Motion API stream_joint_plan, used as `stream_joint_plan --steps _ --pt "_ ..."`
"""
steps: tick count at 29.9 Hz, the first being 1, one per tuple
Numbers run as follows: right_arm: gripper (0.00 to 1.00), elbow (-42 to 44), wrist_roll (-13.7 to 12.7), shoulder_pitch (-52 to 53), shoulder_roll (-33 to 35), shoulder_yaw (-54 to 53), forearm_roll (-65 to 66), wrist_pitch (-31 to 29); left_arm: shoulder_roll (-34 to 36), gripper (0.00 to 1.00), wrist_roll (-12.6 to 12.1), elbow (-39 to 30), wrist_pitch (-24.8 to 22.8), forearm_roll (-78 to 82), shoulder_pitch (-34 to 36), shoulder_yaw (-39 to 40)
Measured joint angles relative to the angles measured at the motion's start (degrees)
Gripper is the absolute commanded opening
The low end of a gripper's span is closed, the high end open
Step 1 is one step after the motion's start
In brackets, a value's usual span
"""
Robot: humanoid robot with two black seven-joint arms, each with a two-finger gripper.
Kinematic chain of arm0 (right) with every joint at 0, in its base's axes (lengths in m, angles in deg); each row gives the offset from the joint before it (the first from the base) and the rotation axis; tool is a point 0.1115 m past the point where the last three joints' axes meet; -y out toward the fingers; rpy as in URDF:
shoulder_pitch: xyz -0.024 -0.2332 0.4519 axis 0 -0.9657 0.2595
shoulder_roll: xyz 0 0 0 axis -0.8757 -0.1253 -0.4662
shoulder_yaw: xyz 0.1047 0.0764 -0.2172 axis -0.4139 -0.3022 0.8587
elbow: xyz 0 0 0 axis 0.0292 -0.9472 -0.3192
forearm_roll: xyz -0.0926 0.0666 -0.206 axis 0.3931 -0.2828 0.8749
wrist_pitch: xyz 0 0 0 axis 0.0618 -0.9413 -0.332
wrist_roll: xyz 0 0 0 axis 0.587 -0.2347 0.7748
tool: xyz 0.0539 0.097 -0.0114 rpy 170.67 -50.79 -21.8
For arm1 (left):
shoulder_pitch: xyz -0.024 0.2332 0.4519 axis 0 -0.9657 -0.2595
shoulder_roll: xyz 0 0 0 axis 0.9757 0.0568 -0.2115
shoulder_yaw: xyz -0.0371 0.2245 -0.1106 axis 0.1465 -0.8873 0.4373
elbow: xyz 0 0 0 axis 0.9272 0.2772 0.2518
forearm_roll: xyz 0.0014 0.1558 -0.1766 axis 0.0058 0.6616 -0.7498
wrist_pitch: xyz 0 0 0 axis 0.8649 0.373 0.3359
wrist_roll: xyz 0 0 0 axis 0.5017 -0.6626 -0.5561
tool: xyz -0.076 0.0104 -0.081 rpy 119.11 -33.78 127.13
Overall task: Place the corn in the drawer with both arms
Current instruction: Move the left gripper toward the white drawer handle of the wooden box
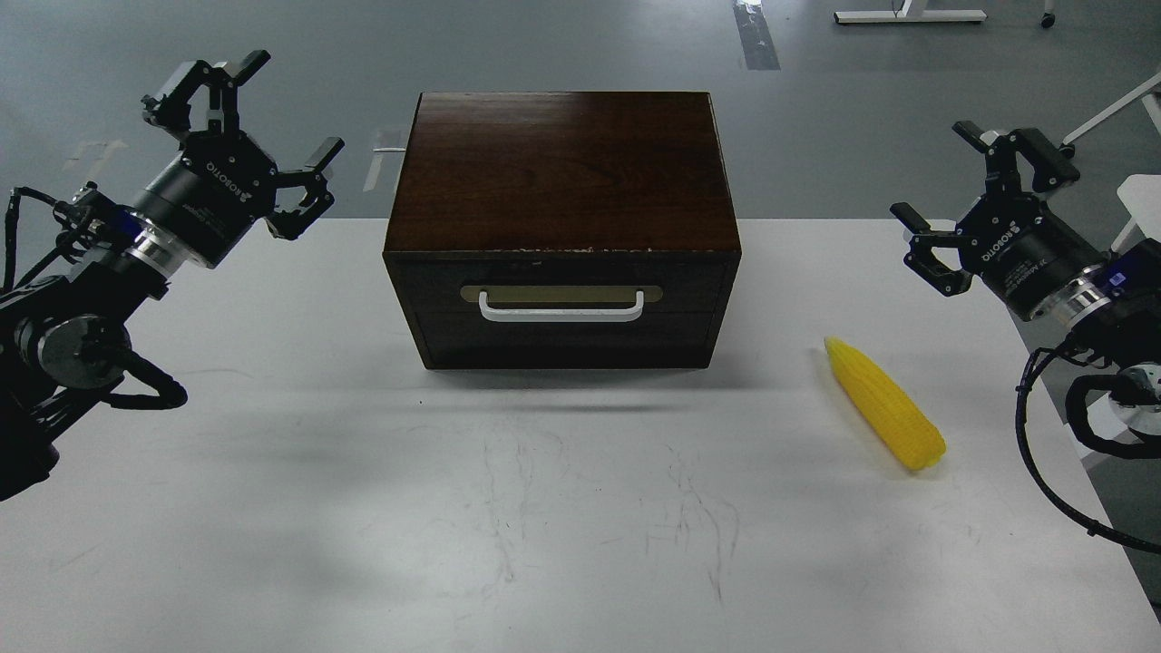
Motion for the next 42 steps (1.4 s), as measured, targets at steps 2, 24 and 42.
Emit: stream_joint_plan --steps 2,24,42 --pt "1.0 0.03 0.0 0.0 0.0 0.0 0.0 0.01 0.0 0.98 0.0 -0.01 0.0 0.0 -0.03 0.0" --pt "1.0 0.53 0.0 0.04 0.3 0.05 0.11 0.24 0.13 0.99 0.0 3.76 0.0 18.15 14.4 2.69" --pt "1.0 0.87 0.0 0.1 -0.02 0.07 0.11 0.24 -4.62 0.98 0.03 -11.79 0.0 81.21 34.77 0.45"
